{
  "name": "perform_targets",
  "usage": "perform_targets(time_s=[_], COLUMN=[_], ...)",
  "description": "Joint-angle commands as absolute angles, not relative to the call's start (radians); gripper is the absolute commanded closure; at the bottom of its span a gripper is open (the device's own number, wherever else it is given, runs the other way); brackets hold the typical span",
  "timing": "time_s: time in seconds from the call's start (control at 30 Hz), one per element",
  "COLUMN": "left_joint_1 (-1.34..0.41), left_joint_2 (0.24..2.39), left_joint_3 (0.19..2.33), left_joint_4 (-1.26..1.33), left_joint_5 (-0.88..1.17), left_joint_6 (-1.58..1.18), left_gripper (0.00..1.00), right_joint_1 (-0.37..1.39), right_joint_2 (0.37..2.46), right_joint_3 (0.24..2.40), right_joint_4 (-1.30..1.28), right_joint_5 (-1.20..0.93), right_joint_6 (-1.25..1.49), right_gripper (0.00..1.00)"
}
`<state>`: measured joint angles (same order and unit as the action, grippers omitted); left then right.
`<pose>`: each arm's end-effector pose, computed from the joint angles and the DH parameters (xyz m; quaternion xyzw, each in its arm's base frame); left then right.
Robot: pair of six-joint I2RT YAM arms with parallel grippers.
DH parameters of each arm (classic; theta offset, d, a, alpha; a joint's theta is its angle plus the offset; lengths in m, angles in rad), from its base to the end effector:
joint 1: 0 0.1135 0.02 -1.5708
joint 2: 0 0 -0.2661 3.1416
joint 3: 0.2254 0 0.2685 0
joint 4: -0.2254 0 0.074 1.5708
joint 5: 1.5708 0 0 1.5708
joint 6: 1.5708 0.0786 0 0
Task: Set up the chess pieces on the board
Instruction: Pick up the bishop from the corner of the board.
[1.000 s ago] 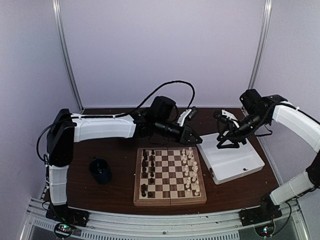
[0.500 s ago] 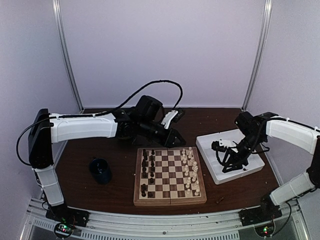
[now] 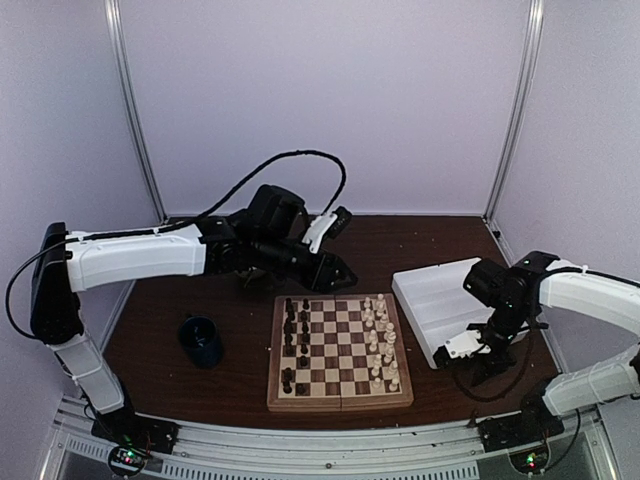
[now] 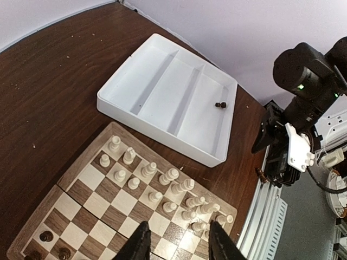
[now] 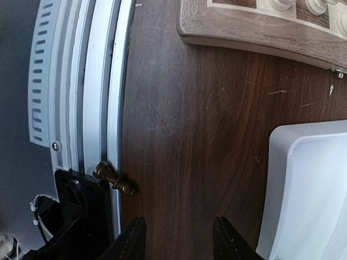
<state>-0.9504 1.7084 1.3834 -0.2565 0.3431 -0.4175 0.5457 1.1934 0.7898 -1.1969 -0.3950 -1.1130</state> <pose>0.2386 -0.3794 0.2691 0.3065 0.8153 -0.4120 0.2676 0.1397 0.1202 0.1668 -0.7211 0.6643 0.1924 0.0409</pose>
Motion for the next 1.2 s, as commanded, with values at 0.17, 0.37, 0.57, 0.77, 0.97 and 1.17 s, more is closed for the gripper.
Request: perform_targets(time_s=[0.17, 0.37, 0.57, 0.77, 0.97, 1.17], left_joint_1=[-0.967, -0.977, -0.985, -0.987, -0.986, -0.987], left_joint_2=[1.617, 1.575, 1.517, 1.494, 1.489, 1.455], left_joint_3=[1.284, 1.203, 1.116, 1.096, 1.106, 1.052], left_joint_4=[-0.205, -0.162, -0.117, -0.121, -0.145, -0.111], left_joint_5=[0.267, 0.231, 0.188, 0.171, 0.152, 0.134], left_joint_6=[-0.402, -0.416, -0.437, -0.429, -0.402, -0.414], left_gripper=[0.62, 0.62, 0.62, 0.61, 0.61, 0.61], right_joint_1=[0.678, 0.84, 0.922, 0.958, 1.06, 1.094], right_joint_2=[1.089, 1.166, 1.233, 1.29, 1.32, 1.369], right_joint_3=[0.678, 0.617, 0.61, 0.642, 0.665, 0.699], right_joint_4=[-1.243, -1.158, -1.086, -1.107, -1.159, -1.135], right_joint_5=[-0.163, -0.112, -0.108, -0.119, -0.157, -0.172], right_joint_6=[-1.249, -1.238, -1.231, -1.255, -1.229, -1.163], right_gripper=[0.54, 0.54, 0.53, 0.53, 0.52, 0.54])
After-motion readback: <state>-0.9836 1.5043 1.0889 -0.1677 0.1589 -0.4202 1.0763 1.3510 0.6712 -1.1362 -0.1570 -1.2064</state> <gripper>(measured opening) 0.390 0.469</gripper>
